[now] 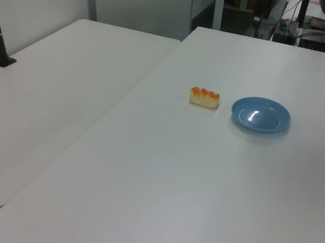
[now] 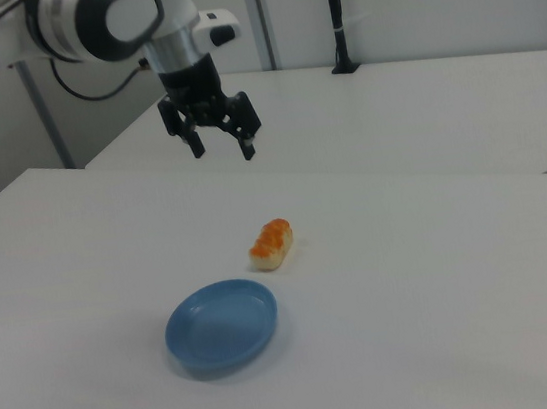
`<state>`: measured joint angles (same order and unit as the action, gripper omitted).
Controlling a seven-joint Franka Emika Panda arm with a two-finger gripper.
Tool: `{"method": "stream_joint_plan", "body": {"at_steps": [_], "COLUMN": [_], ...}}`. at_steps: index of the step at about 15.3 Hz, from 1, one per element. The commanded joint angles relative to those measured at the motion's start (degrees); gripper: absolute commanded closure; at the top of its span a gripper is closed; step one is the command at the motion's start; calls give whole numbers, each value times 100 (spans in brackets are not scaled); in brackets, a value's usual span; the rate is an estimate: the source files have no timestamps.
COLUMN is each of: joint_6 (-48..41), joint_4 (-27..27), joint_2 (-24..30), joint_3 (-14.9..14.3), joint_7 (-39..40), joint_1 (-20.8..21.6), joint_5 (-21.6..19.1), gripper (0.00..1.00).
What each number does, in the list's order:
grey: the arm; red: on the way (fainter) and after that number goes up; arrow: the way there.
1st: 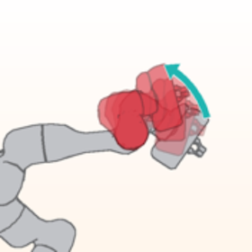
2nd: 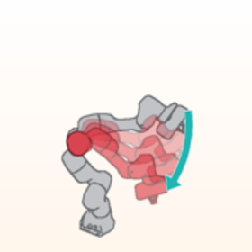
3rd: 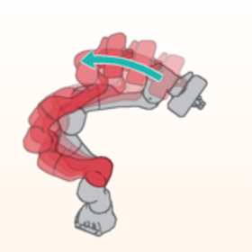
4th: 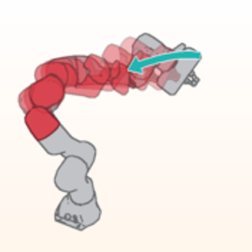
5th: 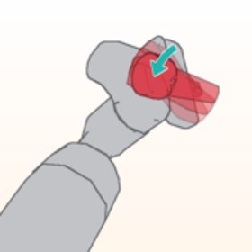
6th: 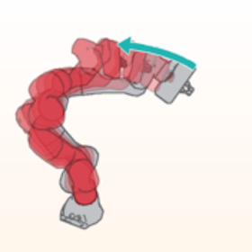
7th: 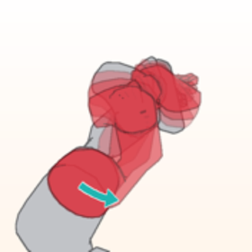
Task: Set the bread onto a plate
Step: 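Lower the open gripper onto the orange-topped bread roll and close it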
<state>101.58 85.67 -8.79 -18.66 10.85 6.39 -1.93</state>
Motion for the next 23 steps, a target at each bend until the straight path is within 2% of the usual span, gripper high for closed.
{"method": "stream_joint_plan", "body": {"at_steps": [1, 5, 8, 12, 17, 19, 20, 23], "joint_6": [721, 1643, 2250, 2796, 2955, 2964, 2990, 3131], "joint_4": [90, 81, 81, 81, 238, 283, 301, 336], "joint_2": [-421, -1158, -1625, -2231, -2523, -2567, -2628, -2646], "joint_3": [20, 90, 231, 258, 258, 371, 433, 442], "joint_7": [5, -4, -179, -277, -224, -268, -277, -277], "joint_1": [56, 64, 64, 170, 293, 310, 310, 275], "joint_5": [-167, -589, -581, -511, -458, -432, -414, -353], "gripper": [0, 0, 0, 0, 0, 1, 6, 29]}}
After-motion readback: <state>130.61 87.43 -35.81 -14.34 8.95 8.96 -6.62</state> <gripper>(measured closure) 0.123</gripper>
